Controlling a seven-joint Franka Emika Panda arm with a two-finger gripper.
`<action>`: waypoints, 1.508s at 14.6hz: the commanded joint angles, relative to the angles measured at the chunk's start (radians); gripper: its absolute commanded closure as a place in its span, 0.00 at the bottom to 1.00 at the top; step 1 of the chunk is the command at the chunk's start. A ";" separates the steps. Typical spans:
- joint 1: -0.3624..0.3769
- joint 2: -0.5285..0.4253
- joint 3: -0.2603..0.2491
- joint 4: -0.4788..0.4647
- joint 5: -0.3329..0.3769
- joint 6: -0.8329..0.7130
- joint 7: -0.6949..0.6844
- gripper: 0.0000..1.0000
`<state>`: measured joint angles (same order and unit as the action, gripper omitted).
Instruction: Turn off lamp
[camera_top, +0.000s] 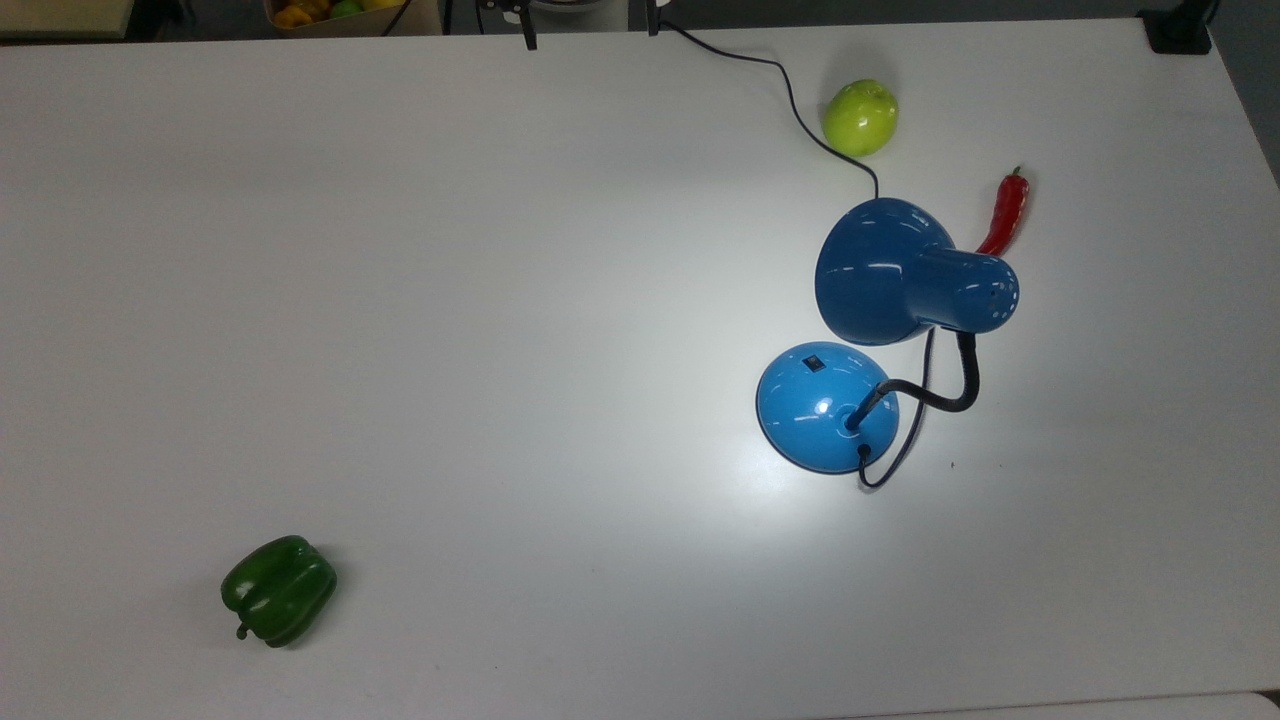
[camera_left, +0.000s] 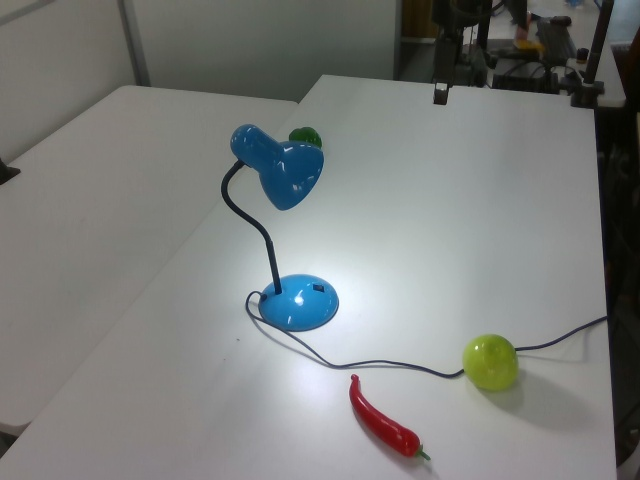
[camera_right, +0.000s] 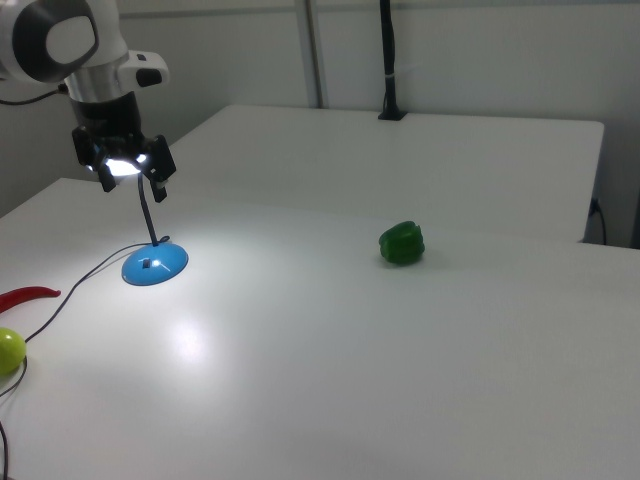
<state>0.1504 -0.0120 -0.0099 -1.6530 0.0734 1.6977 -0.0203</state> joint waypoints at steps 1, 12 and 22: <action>0.009 -0.022 -0.018 -0.022 -0.006 -0.006 -0.015 0.00; 0.009 -0.023 -0.030 -0.022 -0.003 -0.007 -0.084 0.45; 0.011 -0.019 -0.030 -0.024 0.013 -0.001 -0.119 1.00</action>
<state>0.1500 -0.0119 -0.0308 -1.6552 0.0737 1.6977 -0.1137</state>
